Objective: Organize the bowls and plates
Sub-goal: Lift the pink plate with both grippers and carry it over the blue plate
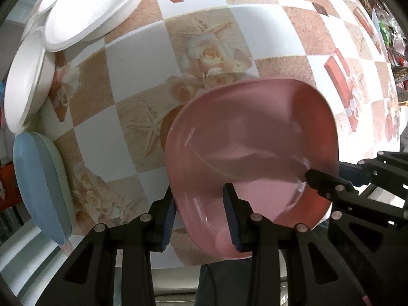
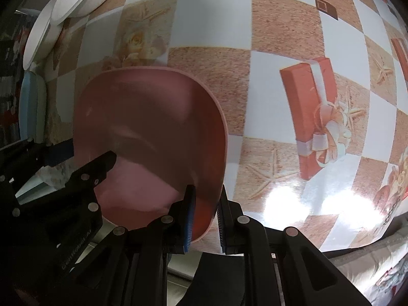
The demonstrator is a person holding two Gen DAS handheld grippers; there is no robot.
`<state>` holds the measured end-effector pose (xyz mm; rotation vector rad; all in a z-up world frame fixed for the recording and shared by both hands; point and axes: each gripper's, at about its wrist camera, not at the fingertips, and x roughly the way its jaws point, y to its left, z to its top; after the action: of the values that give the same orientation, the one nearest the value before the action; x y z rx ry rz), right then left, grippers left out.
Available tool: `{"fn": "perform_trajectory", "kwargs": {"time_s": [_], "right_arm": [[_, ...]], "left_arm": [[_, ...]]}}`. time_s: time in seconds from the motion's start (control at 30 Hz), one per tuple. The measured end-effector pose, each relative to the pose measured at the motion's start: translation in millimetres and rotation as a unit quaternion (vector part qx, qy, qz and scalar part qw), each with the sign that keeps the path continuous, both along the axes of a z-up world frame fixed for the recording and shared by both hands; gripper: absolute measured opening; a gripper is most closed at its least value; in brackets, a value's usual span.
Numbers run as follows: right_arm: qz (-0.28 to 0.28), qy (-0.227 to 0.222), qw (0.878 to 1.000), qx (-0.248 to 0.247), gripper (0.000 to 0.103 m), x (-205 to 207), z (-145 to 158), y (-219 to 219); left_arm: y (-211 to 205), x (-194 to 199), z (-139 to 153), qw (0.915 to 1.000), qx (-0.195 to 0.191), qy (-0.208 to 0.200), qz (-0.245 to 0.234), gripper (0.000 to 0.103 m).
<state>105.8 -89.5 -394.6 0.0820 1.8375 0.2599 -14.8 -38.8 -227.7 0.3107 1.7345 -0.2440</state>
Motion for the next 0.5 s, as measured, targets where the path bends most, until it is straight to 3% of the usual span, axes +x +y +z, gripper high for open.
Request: {"fn": "perform_trajectory", "kwargs": {"time_s": [0.5], "right_arm": [[0.039,-0.017,0.999,0.007,0.018,25.8,24.4,20.5]], "left_arm": [[25.7,-17.0,45.5,0.9983,-0.011,-0.032,0.048,0.039]]}}
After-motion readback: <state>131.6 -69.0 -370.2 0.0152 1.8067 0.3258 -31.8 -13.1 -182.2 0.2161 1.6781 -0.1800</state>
